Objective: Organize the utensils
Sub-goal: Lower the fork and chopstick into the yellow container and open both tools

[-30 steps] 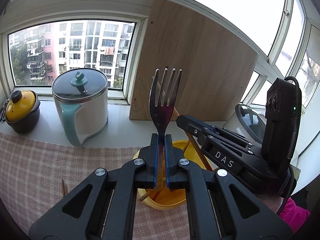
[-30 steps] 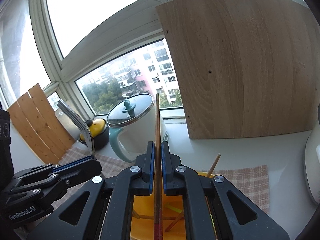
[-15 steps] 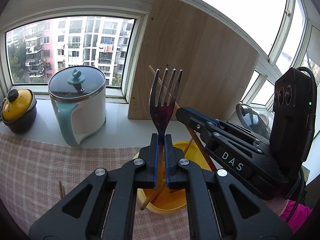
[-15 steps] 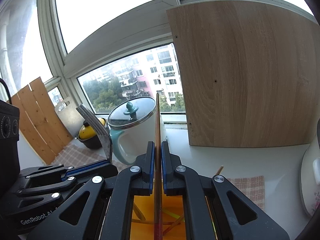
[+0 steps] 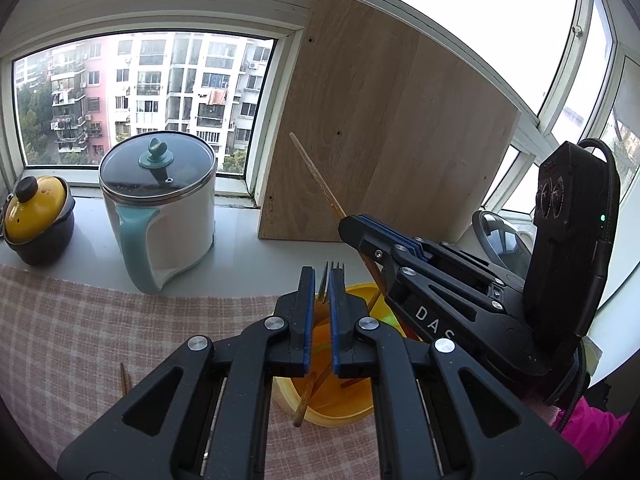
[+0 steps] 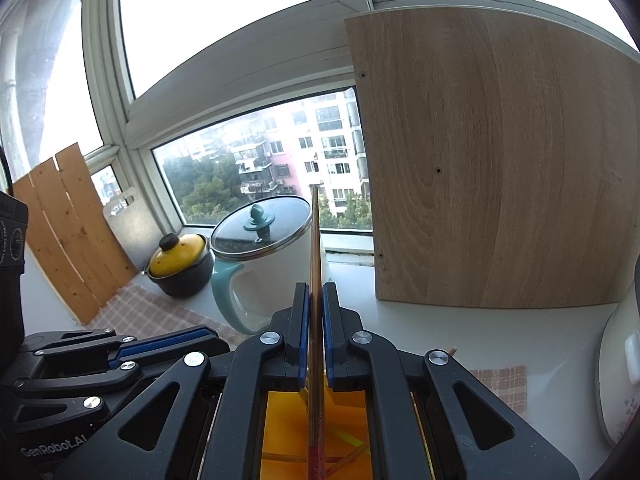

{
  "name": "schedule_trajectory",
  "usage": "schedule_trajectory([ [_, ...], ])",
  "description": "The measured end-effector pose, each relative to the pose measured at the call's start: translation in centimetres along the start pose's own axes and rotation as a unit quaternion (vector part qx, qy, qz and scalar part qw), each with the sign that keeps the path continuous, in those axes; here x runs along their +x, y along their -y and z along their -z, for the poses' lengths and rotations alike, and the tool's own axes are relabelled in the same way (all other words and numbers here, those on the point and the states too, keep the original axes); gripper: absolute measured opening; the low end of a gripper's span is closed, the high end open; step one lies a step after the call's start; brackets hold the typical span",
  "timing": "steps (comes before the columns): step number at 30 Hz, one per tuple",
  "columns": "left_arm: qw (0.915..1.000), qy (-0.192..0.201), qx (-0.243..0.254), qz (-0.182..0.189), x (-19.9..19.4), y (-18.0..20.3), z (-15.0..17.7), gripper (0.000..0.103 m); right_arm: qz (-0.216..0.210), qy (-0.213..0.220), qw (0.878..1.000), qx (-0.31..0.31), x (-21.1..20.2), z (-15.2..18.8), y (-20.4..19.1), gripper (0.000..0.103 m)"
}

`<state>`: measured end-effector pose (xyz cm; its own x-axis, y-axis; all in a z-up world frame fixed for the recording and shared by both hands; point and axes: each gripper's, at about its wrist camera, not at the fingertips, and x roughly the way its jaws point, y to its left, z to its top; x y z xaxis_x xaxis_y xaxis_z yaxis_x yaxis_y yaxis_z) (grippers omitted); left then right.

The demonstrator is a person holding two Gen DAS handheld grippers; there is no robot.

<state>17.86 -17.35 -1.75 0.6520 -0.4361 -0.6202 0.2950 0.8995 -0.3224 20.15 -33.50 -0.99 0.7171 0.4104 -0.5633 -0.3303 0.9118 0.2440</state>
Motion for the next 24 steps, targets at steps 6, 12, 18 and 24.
schedule_trajectory([
  [6, 0.9997, 0.01, -0.021, 0.003, -0.8, -1.4, -0.9, 0.004, 0.001, -0.005, 1.0, -0.011, 0.3, 0.1, -0.4, 0.005],
  [12, 0.9997, 0.013, -0.02, 0.003, -1.4, -1.7, -1.0, 0.004, -0.006, -0.015, 1.0, -0.018, 0.0, 0.6, -0.4, 0.005],
  [18, 0.9997, 0.012, -0.023, 0.003, -1.8, -1.8, -0.7, 0.004, 0.0, -0.042, 0.998, -0.045, -0.7, 1.4, -1.0, 0.005],
  [24, 0.9996, 0.014, -0.025, -0.004, -2.8, -2.1, -0.5, 0.004, 0.013, -0.033, 0.999, -0.041, -2.2, 2.1, -0.7, 0.046],
])
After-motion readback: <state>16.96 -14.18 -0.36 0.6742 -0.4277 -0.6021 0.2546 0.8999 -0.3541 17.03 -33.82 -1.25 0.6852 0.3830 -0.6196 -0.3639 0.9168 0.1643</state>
